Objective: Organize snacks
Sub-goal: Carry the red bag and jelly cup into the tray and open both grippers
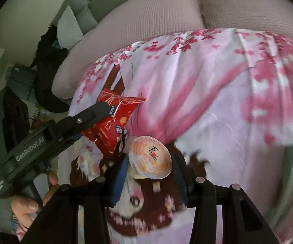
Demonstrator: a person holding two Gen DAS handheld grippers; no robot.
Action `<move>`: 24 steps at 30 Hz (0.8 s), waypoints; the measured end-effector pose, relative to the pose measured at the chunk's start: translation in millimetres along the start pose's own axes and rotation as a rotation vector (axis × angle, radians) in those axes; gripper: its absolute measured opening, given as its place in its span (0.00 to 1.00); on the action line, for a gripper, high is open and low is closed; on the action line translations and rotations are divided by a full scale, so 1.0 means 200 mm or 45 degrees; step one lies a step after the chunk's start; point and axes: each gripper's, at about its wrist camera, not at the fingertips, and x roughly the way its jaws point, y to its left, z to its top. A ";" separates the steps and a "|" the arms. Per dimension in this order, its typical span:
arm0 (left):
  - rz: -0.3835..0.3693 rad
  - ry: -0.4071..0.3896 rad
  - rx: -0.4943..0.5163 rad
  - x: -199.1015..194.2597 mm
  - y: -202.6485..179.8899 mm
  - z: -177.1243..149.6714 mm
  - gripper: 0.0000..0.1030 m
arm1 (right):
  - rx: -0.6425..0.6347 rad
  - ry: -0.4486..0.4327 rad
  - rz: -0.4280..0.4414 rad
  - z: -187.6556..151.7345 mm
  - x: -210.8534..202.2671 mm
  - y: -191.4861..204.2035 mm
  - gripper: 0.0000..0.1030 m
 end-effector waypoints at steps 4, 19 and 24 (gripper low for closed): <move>-0.056 -0.031 0.033 -0.13 -0.15 -0.12 0.46 | 0.021 -0.036 0.005 -0.11 -0.22 -0.08 0.46; -0.261 0.135 0.463 -0.13 -1.11 -0.61 0.46 | 0.263 -0.164 -0.304 -0.58 -1.02 -0.77 0.46; -0.221 0.231 0.558 0.01 -1.28 -0.75 0.47 | 0.287 -0.119 -0.345 -0.67 -1.01 -0.88 0.46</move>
